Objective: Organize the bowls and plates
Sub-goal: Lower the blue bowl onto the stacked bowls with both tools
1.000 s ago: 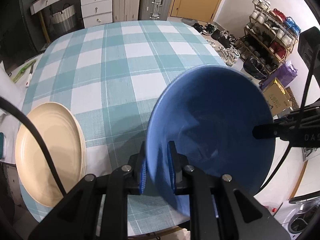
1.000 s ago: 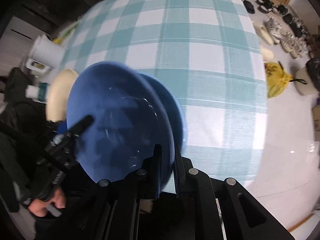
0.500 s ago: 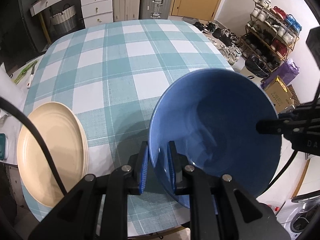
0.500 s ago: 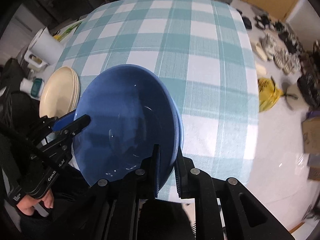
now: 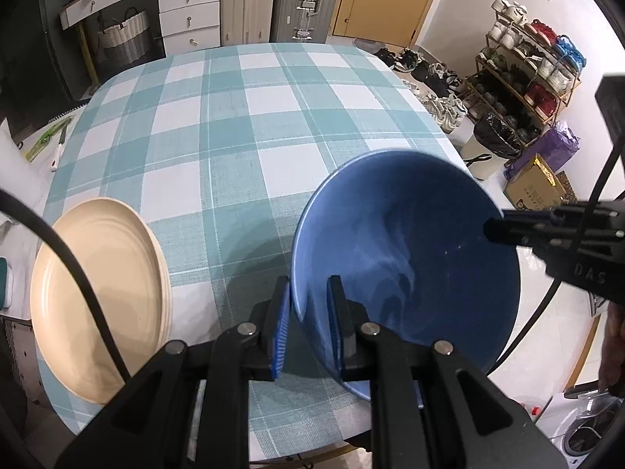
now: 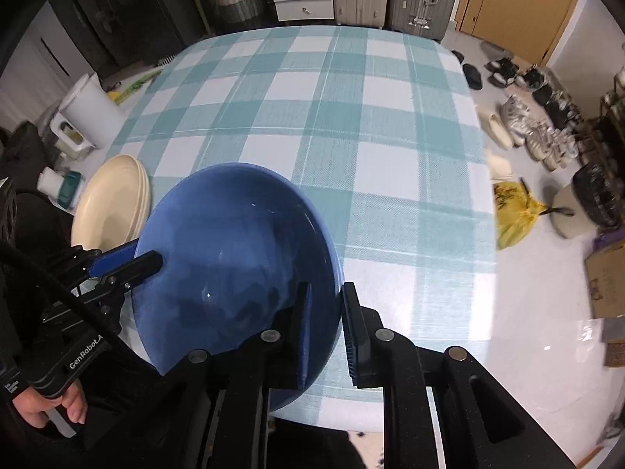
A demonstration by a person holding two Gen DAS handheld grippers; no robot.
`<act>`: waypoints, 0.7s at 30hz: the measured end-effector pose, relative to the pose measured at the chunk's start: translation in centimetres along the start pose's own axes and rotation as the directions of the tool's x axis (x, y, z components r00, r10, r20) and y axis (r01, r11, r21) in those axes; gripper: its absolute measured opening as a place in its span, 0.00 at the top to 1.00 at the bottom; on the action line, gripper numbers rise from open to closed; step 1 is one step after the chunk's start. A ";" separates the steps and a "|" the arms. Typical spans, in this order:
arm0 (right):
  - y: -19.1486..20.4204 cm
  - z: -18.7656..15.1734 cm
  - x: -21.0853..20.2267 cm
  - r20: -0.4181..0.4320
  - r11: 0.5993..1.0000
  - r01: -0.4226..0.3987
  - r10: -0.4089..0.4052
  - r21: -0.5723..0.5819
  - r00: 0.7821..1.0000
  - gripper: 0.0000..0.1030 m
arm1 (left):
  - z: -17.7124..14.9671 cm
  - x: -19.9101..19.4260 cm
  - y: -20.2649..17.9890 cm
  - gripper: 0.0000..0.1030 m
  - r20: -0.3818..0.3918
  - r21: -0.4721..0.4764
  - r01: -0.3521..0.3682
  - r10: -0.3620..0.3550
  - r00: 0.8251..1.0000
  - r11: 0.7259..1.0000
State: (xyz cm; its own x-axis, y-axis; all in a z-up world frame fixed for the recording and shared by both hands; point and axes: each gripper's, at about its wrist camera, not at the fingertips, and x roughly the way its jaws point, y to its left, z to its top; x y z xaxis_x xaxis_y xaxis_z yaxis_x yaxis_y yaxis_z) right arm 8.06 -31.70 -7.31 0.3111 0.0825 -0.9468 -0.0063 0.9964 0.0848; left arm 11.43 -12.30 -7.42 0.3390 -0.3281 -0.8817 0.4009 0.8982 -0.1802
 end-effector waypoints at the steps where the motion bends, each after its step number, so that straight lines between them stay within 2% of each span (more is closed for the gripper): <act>1: -0.5 -0.3 0.0 0.024 1.000 -0.023 0.022 0.016 0.999 0.85 | 0.0 0.0 0.0 0.85 0.000 -0.002 0.007 -0.007 1.000 1.000; 5: -2.3 -1.3 -0.2 0.118 0.981 -0.150 0.135 0.123 0.984 0.85 | -0.1 0.1 -0.1 0.85 -0.004 0.000 0.004 -0.004 1.000 1.000; 9: -2.8 -2.1 -0.3 0.190 0.957 -0.221 0.185 0.190 0.964 0.84 | 0.0 0.2 -0.1 0.85 -0.004 0.000 -0.005 0.005 1.000 1.000; 12: -2.5 -2.3 -0.7 0.228 0.944 -0.264 0.217 0.199 0.949 0.84 | 0.0 0.3 0.0 0.79 -0.005 -0.005 -0.020 0.020 1.000 1.000; 18: -0.8 -2.7 -2.0 0.283 0.968 -0.185 0.131 0.173 0.950 0.84 | -0.1 0.5 0.0 0.78 -0.009 0.000 -0.022 0.022 1.000 1.000; 21: 0.2 -3.1 -2.2 0.316 0.982 -0.112 0.059 0.151 0.947 0.84 | -0.1 0.5 0.0 0.78 -0.006 0.005 -0.021 0.021 1.000 1.000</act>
State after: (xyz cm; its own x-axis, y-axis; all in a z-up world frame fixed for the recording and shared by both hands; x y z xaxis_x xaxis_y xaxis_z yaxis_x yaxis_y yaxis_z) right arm 4.42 -31.66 -6.15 0.5943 0.1307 -0.7935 0.1025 0.9663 0.2359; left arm 11.49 -12.46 -7.93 0.3422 -0.3076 -0.8878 0.3976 0.9035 -0.1598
